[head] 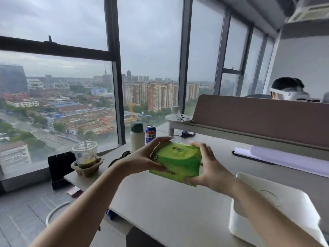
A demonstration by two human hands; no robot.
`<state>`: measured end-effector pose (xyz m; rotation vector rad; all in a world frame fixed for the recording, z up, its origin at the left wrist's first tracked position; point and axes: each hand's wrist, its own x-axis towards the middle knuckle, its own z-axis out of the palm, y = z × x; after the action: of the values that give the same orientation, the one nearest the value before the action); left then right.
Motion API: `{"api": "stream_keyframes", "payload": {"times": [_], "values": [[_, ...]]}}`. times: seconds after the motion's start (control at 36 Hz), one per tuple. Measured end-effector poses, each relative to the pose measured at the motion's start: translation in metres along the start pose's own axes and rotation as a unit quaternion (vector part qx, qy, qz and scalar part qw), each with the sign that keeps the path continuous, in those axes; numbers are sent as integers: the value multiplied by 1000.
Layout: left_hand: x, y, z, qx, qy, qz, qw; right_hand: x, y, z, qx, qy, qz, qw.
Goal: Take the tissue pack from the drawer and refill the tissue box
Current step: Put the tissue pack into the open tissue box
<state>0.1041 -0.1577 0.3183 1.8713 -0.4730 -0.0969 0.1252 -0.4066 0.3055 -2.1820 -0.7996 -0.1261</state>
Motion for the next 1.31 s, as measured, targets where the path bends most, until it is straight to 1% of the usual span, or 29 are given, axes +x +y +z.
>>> {"api": "stream_keyframes", "payload": {"times": [0.08, 0.19, 0.25, 0.31, 0.42, 0.61, 0.72, 0.78, 0.89, 1.03, 1.08, 1.19, 1.31], "values": [[30, 17, 30, 10, 3, 48, 999, -17, 8, -48, -12, 30, -3, 999], [66, 25, 78, 100, 28, 125, 987, -44, 28, -103, -20, 40, 18, 999], [80, 27, 101, 125, 37, 158, 979, -59, 42, -124, -20, 42, 36, 998], [93, 27, 123, 133, 30, 177, 975, -75, 58, -139, -23, 46, 57, 997], [115, 20, 156, 153, 2, 188, 970, -100, 89, -150, -12, 53, 99, 994], [135, -4, 187, 180, -47, 170, 968, -124, 131, -144, -38, 67, 135, 988], [139, -17, 197, 238, -53, 149, 958, -132, 145, -137, -66, 68, 143, 985], [140, -22, 199, 268, -50, 146, 951, -136, 148, -134, -90, 70, 148, 982], [141, -30, 202, 279, -65, 122, 950, -139, 152, -128, -176, 72, 174, 966], [140, -35, 200, 266, -77, 84, 957, -139, 151, -126, -182, 58, 191, 963], [138, -36, 200, 258, -93, 72, 959, -141, 149, -125, -182, 48, 196, 962], [135, -33, 202, 274, -123, 42, 953, -145, 145, -126, -196, 31, 214, 956], [132, -30, 205, 300, -106, 41, 947, -150, 137, -129, -197, 18, 233, 952]]}}
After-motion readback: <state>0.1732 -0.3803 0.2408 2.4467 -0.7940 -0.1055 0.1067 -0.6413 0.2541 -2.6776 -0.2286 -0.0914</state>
